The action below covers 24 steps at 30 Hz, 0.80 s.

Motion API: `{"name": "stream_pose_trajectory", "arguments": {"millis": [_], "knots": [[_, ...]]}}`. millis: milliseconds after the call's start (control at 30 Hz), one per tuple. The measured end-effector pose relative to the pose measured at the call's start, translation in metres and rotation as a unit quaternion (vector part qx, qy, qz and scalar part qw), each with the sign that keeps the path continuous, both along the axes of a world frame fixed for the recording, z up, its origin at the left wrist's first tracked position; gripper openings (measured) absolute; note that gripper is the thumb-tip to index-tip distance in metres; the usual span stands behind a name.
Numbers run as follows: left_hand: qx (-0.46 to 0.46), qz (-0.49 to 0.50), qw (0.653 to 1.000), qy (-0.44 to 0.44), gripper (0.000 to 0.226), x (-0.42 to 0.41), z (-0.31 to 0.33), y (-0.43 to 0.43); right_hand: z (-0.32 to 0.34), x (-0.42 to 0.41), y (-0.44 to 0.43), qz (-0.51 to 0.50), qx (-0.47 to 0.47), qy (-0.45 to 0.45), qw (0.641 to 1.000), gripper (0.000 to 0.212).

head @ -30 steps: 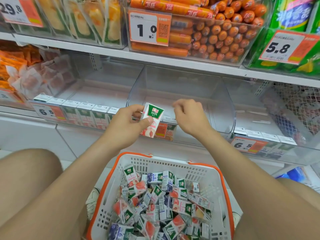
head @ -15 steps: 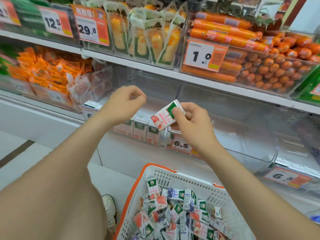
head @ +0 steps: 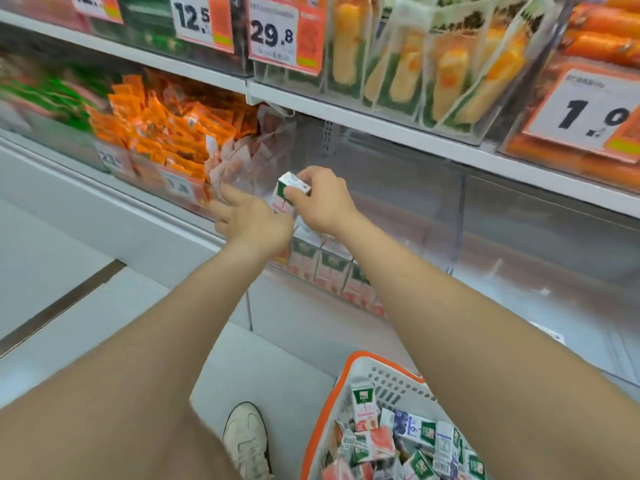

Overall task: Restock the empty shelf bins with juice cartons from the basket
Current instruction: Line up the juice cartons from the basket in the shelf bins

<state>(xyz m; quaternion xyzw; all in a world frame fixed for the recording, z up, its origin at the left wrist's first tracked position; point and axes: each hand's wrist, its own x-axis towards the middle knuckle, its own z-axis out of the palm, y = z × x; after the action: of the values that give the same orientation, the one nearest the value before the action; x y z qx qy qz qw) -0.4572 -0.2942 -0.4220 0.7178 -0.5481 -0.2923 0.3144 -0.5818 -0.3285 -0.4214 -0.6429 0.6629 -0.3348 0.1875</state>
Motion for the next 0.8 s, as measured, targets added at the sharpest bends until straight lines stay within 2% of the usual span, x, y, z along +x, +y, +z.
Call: {"name": "stream_pose_trajectory", "arguments": {"millis": [100, 267, 400, 500, 600, 667, 733, 800], "knots": [[0.02, 0.041, 0.997, 0.068, 0.086, -0.007, -0.009, -0.005, -0.003, 0.013, -0.023, 0.052, 0.065, 0.012, 0.996, 0.027], [0.019, 0.043, 0.993, 0.105, 0.084, -0.007, -0.016, -0.009, -0.001, 0.013, -0.037, 0.107, 0.18, -0.024, 0.978, 0.013], [0.021, 0.05, 0.994, 0.097, 0.087, -0.011, -0.009, -0.005, 0.004, 0.008, -0.023, 0.108, 0.198, -0.028, 0.974, 0.027], [-0.056, 0.052, 0.997, 0.028, 0.084, -0.022, 0.0, 0.011, 0.017, 0.003, 0.002, 0.065, 0.12, -0.013, 0.99, 0.034], [-0.14, 0.041, 0.989, -0.003, 0.056, -0.034, 0.009, 0.035, 0.032, -0.009, 0.049, 0.016, 0.02, 0.025, 0.999, 0.04], [-0.149, -0.024, 0.988, -0.033, 0.037, -0.04, 0.01, 0.051, 0.039, -0.021, 0.093, -0.013, -0.058, 0.042, 0.997, 0.041], [-0.143, -0.106, 0.982, -0.063, 0.021, -0.046, 0.008, 0.069, 0.039, -0.035, 0.141, -0.039, -0.117, 0.062, 0.99, 0.032], [-0.118, -0.175, 0.972, -0.104, 0.015, -0.054, 0.002, 0.087, 0.03, -0.052, 0.187, -0.052, -0.125, 0.086, 0.987, 0.027]]}}
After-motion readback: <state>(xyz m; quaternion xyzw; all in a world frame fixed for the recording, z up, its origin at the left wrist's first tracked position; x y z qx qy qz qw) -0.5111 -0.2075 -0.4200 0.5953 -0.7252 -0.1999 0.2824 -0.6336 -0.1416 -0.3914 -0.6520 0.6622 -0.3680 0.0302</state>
